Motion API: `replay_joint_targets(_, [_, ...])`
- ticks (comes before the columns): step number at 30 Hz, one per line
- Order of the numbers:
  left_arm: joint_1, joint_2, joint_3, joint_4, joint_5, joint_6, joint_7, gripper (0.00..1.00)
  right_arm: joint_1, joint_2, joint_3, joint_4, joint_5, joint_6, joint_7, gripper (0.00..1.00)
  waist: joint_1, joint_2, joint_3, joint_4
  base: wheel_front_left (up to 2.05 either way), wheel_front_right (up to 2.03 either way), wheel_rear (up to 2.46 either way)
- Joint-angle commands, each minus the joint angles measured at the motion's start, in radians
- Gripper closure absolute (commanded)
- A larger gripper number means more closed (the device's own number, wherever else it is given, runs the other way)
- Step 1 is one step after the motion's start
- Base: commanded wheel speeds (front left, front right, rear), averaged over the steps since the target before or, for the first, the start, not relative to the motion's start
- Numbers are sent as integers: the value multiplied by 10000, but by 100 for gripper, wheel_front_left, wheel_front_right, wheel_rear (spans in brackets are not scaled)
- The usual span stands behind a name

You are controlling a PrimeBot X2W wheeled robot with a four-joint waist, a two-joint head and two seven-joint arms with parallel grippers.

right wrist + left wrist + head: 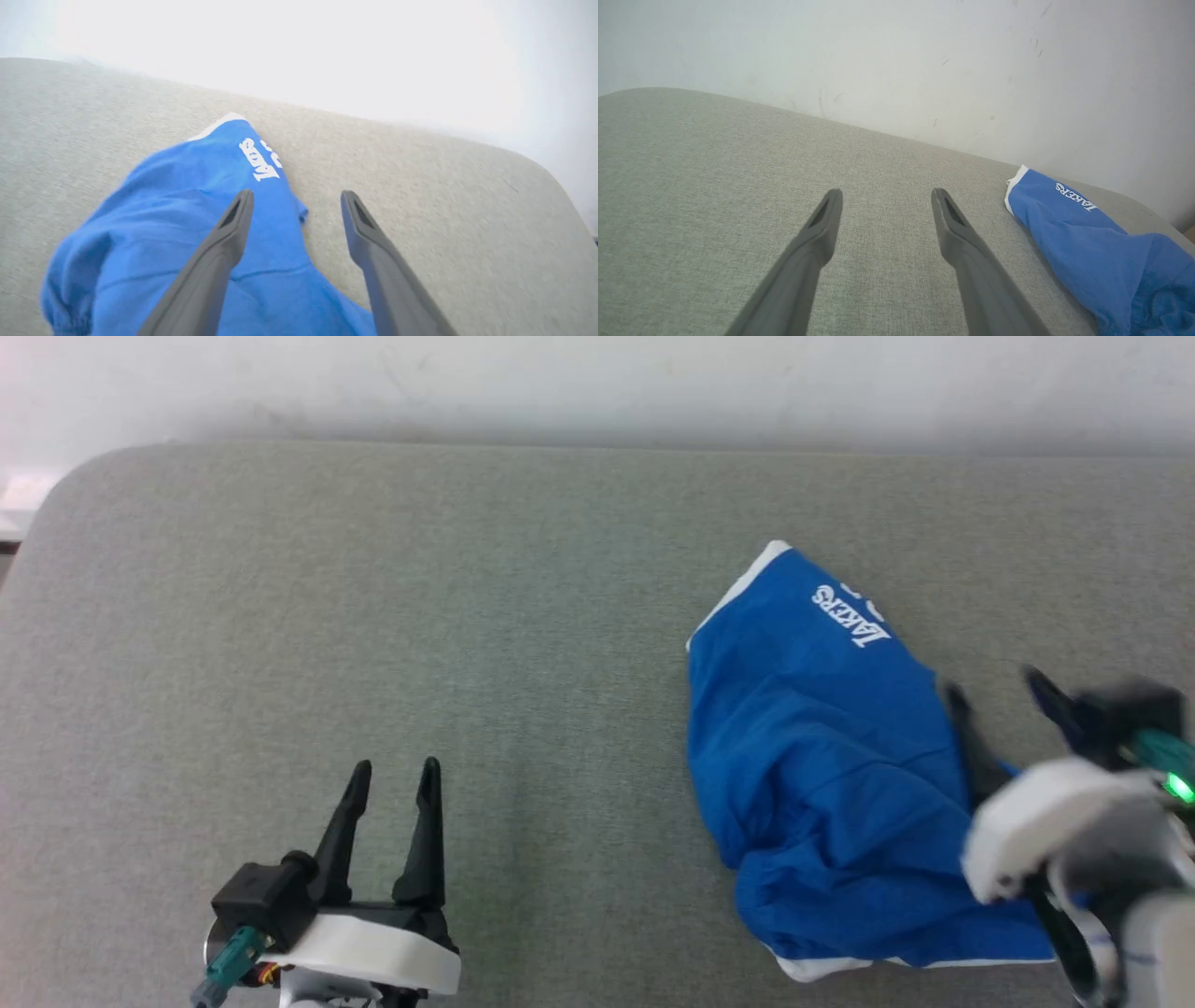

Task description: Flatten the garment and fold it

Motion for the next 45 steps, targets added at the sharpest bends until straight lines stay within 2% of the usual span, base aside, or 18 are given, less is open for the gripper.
replay_joint_targets(1, [-167, -27, -75, 21, -73, -33, -45, 0, -534, -182, 590, -10, 248, -9, 256, 0, 0, 1, 91, 282, 0, 0, 0])
replay_joint_targets(10, [-338, -27, -565, 172, -372, 39, -45, 0, -3002, -1741, 4247, 2053, 1792, -9, 3124, 0, 0, 1, 335, 1091, 0, 0, 0])
replay_joint_targets(17, [-467, -27, -842, 306, -470, 45, -45, 0, -3982, -2292, 5907, 4082, 2664, -9, 4670, 0, 0, 1, 413, 1533, 0, 0, 0])
replay_joint_targets(18, [-486, -27, -888, 336, -476, 40, -45, 0, -4013, -2330, 6030, 4356, 2767, -9, 4827, 6, 0, 1, 403, 1593, 0, 0, 0])
replay_joint_targets(19, [-512, -27, -941, 368, -489, 36, -45, 0, -4046, -2377, 6124, 4594, 2830, -9, 4910, 62, 0, 1, 395, 1662, 0, 0, 0])
replay_joint_targets(20, [-540, -27, -999, 398, -512, 35, -45, 0, -4096, -2460, 6255, 4777, 2820, -9, 4912, 87, 0, 1, 375, 1739, 0, 0, 0])
replay_joint_targets(21, [-560, -27, -1044, 418, -544, 43, -45, 0, -4153, -2531, 6383, 4907, 2801, -9, 4848, 100, 0, 1, 346, 1798, 0, 0, 0])
replay_joint_targets(25, [-564, -28, -1131, 450, -623, 82, -45, 0, -4426, -2509, 6420, 5120, 2744, -9, 4208, 100, 0, 1, 246, 1936, 0, 0, 0])
replay_joint_targets(33, [-552, -28, -1408, 431, -772, 121, -45, 0, -6267, -1607, 5634, 5555, 2421, -9, 2285, 100, 0, 1, 428, 2317, 0, 0, 0])
replay_joint_targets(42, [-1353, -28, -2077, 438, -1236, 94, -45, 0, -8540, -1683, 4863, 7771, 725, -9, 934, 100, 0, 1, 1710, 3229, 0, 0, 0])
replay_joint_targets(43, [-1440, -28, -2152, 458, -1289, 99, -45, 0, -8633, -1673, 4846, 8068, 564, -9, 768, 95, 0, 1, 1822, 3305, 0, 0, 0])
replay_joint_targets(44, [-1517, -28, -2215, 469, -1339, 108, -45, 0, -8704, -1646, 4865, 8353, 426, -9, 615, 67, 0, 1, 1920, 3357, 0, 0, 0])
replay_joint_targets(45, [-1583, -28, -2266, 478, -1384, 120, -45, 0, -8765, -1604, 4823, 8634, 311, -9, 482, 9, 0, 1, 2004, 3385, 0, 0, 0])
